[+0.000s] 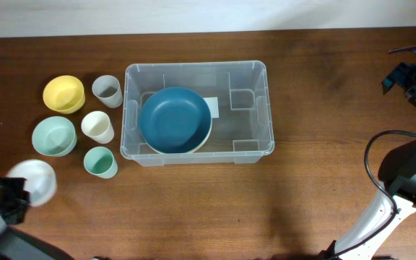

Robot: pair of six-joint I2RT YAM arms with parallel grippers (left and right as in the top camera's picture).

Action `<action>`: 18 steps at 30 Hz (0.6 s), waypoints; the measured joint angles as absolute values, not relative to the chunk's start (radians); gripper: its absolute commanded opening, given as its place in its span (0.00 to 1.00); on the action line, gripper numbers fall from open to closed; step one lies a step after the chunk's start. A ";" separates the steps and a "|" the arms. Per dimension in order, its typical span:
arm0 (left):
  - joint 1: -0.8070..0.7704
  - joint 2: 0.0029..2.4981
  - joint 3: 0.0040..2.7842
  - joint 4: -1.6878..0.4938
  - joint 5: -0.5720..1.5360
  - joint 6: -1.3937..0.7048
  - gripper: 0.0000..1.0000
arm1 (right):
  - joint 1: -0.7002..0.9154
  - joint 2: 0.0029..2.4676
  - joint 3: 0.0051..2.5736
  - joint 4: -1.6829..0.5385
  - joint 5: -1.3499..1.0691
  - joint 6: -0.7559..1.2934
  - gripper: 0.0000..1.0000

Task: Pack container
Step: 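Grasp the white bowl rim with the left gripper and lift, then carry the white bowl right into the container beside the teal bowl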

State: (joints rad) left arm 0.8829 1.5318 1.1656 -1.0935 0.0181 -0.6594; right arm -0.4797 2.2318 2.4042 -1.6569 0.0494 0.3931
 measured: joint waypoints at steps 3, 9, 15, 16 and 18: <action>0.881 1.433 1.215 -1.107 0.059 -0.660 0.01 | -0.480 2.232 2.404 -1.657 0.049 0.393 0.99; 0.755 1.233 1.235 -1.000 0.288 -0.659 0.01 | -0.480 2.232 2.404 -1.657 0.050 0.393 0.99; 0.382 1.142 1.237 -0.761 0.418 -0.659 0.01 | -0.480 2.232 2.404 -1.657 0.050 0.393 0.99; 0.331 1.140 1.238 -0.740 0.418 -0.659 0.01 | -0.480 2.232 2.404 -1.657 0.050 0.393 0.99; 0.153 1.148 1.239 -0.679 0.406 -0.659 0.01 | -0.480 2.232 2.404 -1.657 0.049 0.393 0.99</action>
